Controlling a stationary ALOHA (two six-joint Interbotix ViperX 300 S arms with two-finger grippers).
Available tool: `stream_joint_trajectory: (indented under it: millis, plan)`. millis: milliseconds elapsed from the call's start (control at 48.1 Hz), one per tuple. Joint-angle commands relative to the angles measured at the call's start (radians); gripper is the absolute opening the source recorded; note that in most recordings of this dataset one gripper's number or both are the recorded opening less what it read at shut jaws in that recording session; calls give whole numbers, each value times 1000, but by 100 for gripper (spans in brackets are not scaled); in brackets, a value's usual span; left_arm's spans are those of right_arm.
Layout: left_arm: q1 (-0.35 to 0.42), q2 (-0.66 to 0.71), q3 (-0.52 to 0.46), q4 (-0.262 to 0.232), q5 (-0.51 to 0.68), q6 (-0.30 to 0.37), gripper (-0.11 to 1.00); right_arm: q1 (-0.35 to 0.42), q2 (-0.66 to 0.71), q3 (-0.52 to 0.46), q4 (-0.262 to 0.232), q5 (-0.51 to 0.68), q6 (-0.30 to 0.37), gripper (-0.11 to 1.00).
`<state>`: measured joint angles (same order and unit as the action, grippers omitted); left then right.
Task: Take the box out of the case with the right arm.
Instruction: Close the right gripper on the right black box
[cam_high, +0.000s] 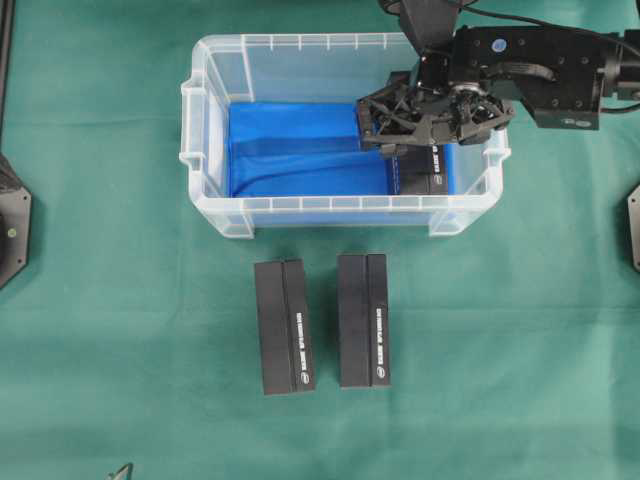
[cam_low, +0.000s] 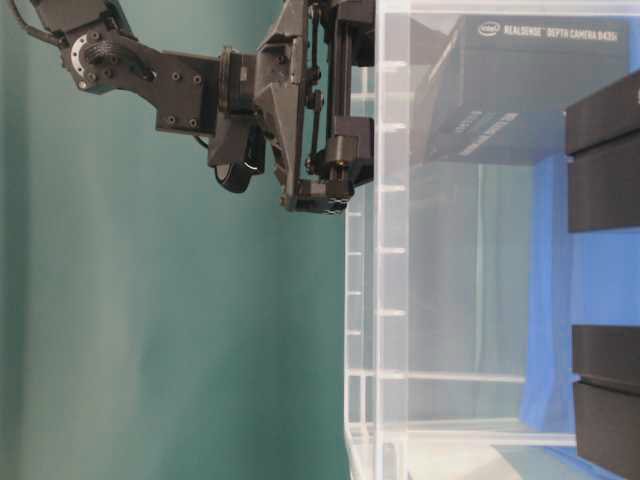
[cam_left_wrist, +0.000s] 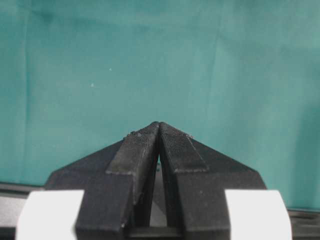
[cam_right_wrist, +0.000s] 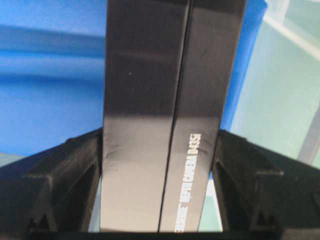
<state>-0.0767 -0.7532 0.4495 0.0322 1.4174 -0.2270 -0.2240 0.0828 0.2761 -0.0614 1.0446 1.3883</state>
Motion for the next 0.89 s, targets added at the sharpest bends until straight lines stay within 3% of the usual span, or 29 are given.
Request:
stream_joint_trajectory:
  millis: [0, 603, 874]
  plan:
    - [3, 2, -21, 3, -5, 2, 0, -2, -3, -3, 2, 2, 2, 64]
    - [3, 2, -21, 3, -5, 2, 0, -2, -8, -29, -5, 11, 2, 64]
    - [3, 0, -21, 3, -5, 2, 0, -2, -46, -118, -23, 124, 0, 64]
